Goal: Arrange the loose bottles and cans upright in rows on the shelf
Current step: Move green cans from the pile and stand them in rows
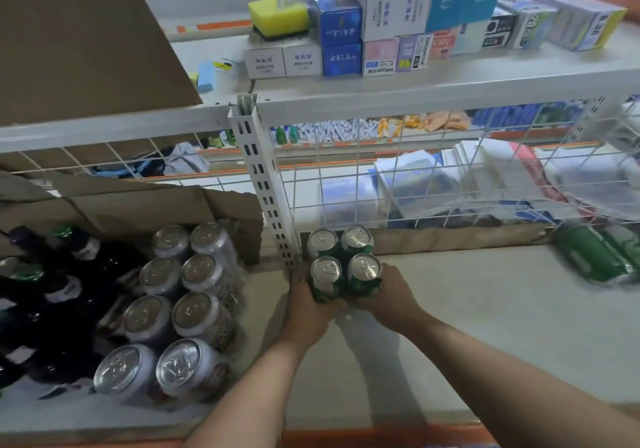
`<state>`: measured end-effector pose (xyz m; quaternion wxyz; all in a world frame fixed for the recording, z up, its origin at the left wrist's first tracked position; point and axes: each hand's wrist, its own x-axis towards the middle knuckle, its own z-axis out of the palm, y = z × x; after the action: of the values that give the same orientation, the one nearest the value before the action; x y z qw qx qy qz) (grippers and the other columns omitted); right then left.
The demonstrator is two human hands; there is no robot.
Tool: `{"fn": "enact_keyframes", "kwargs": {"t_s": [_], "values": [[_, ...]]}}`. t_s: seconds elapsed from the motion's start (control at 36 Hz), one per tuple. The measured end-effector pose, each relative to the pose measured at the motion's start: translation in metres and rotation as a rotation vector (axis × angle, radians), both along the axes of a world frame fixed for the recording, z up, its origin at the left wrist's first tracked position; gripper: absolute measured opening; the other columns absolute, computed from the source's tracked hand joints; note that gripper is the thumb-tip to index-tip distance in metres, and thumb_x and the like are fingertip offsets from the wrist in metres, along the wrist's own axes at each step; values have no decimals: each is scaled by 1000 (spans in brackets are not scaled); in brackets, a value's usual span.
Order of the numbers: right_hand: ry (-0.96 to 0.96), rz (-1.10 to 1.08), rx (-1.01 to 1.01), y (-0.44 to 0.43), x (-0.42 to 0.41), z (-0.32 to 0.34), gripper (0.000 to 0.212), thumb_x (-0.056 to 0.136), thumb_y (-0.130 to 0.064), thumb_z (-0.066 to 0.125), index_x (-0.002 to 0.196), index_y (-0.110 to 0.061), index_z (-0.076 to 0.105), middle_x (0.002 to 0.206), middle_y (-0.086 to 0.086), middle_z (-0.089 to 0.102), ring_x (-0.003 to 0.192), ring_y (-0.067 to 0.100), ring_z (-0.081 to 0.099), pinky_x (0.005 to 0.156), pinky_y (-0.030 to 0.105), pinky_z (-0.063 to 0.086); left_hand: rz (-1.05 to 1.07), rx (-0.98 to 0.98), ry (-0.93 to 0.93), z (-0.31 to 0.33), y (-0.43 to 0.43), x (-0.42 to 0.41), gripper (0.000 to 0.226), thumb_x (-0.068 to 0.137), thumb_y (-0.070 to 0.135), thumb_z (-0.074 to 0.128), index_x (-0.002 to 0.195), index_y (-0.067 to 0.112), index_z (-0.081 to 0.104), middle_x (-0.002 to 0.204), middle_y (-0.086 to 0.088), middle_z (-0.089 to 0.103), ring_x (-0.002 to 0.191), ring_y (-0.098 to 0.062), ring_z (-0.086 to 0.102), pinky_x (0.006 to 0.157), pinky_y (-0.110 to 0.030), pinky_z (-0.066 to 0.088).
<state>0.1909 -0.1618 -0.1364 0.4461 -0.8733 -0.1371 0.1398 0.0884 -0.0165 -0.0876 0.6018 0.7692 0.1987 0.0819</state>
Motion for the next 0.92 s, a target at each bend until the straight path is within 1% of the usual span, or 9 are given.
{"fn": "enact_keyframes", "kwargs": {"t_s": [0.11, 0.25, 0.33, 0.53, 0.64, 0.72, 0.81, 0.86, 0.92], "values": [[53, 60, -100, -7, 15, -38, 55, 40, -46, 79, 88, -22, 66, 86, 2, 69, 76, 25, 67, 61, 43, 59, 12, 5, 35, -11, 6, 6, 70, 65, -16, 82, 125, 13, 62, 114, -6, 75, 106, -17, 72, 79, -22, 58], [31, 93, -106, -10, 10, -16, 52, 44, -43, 77, 91, -22, 68, 88, 0, 70, 78, 20, 67, 65, 37, 58, 36, 33, 85, -6, 3, 4, 54, 63, -12, 83, 99, 26, 69, 103, -1, 78, 83, 4, 70, 65, -7, 49], [20, 113, -90, -10, 7, -3, 36, 52, -28, 80, 86, -20, 71, 82, -1, 73, 75, 21, 69, 64, 43, 58, 20, 34, 81, -2, 0, 5, 55, 64, -9, 86, 106, 22, 68, 101, 4, 77, 75, 18, 64, 62, -2, 45], [37, 99, -74, -9, 2, 7, 35, 53, -20, 82, 86, -14, 73, 84, 6, 74, 82, 33, 71, 67, 47, 59, 59, 70, 93, -11, 2, 5, 54, 61, -4, 89, 95, 32, 69, 98, 7, 78, 90, -7, 73, 66, -9, 51], [150, 111, -111, -13, 2, 15, 60, 45, -35, 87, 99, -14, 71, 93, 4, 73, 82, 22, 71, 65, 41, 61, 31, 51, 77, -7, 2, 6, 70, 55, 2, 95, 95, 54, 69, 98, 14, 78, 91, 0, 72, 72, -15, 56], [149, 94, -66, -20, -1, 27, 69, 40, -39, 89, 101, -15, 69, 97, 4, 75, 88, 23, 73, 68, 47, 63, -6, 42, 72, -2, 3, 2, 64, 56, 9, 97, 102, 44, 70, 101, 11, 78, 97, -9, 73, 76, -27, 61], [108, 30, -46, -24, -14, 57, 75, 54, -23, 97, 120, -14, 64, 118, 6, 68, 109, 28, 65, 78, 44, 60, -23, 40, 20, -3, 9, 3, 91, 47, 21, 102, 127, 34, 60, 123, 2, 71, 115, -24, 67, 91, -50, 58], [119, -24, -38, -29, -19, 70, 99, 56, -28, 99, 140, -21, 48, 139, 5, 51, 128, 25, 50, 85, 37, 54, 5, 144, 26, 15, 9, 3, 101, 48, 31, 96, 138, 29, 49, 133, 2, 55, 124, -18, 53, 102, -37, 47], [98, -66, -16, -37, -22, 81, 104, 63, -28, 98, 148, -23, 38, 150, 5, 43, 138, 24, 42, 102, 39, 49, 8, 270, 9, 44, 9, 3, 93, 61, 27, 89, 141, 25, 43, 136, 0, 42, 130, -19, 41, 103, -27, 38]]}}
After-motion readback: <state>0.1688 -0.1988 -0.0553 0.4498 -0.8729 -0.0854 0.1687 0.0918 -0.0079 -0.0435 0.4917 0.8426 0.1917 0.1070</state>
